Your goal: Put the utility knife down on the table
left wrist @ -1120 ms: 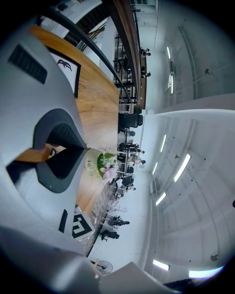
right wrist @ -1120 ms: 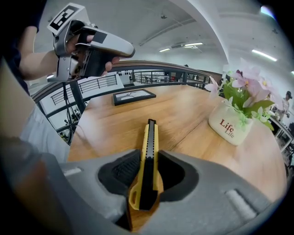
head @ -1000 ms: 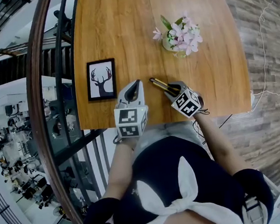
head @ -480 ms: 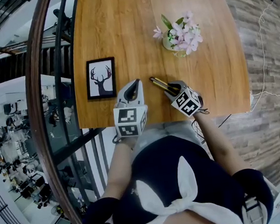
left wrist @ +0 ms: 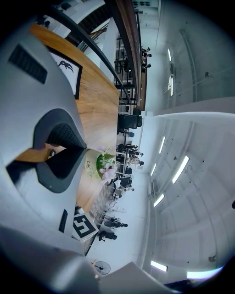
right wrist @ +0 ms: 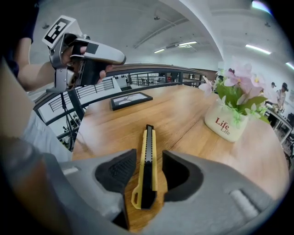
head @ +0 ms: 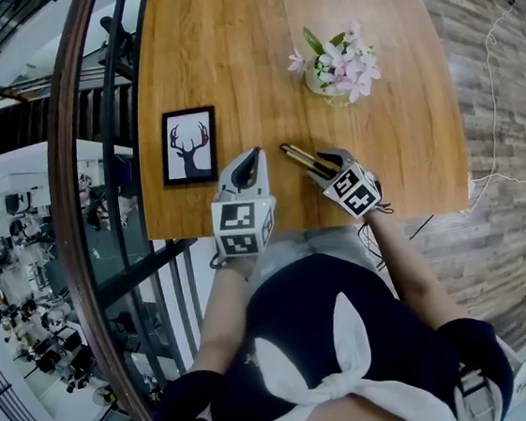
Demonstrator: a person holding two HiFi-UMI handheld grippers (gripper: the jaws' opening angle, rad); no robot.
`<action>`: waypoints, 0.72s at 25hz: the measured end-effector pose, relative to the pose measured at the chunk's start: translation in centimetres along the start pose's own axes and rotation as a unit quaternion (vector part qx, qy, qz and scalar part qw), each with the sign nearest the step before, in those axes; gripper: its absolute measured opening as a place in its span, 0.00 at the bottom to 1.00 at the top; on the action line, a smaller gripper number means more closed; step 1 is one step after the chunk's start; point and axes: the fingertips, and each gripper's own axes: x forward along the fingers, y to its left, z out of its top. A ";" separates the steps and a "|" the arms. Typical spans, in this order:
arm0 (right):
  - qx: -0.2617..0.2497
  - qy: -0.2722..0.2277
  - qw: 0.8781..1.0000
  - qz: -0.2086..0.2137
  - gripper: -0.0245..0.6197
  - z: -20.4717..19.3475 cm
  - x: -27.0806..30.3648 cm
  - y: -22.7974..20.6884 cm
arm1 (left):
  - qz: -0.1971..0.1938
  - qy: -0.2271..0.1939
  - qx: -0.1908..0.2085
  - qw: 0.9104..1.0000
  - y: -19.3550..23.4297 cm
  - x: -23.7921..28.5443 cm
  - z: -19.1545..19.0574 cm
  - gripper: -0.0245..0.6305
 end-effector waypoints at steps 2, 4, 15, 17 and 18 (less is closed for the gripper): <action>0.000 -0.011 1.000 -0.007 0.31 0.8 -0.7 -0.3 | 0.000 -0.002 0.000 1.000 -0.1 -0.1 0.1 0.05; -0.001 -0.024 1.000 -0.015 0.31 1.8 -1.4 -0.6 | -0.001 -0.004 0.001 1.000 -0.1 -0.1 0.3 0.05; 0.011 -0.126 0.991 -0.049 0.30 7.6 -7.1 -1.2 | -0.008 -0.014 0.010 1.000 -1.0 -0.1 1.4 0.05; 0.012 -0.143 0.988 -0.052 0.29 8.4 -8.0 -1.1 | -0.010 -0.014 0.011 1.000 -1.2 -0.1 1.5 0.05; 0.011 -0.151 0.987 -0.055 0.27 8.8 -8.6 -1.1 | -0.011 -0.014 0.012 1.000 -1.3 -0.2 1.4 0.05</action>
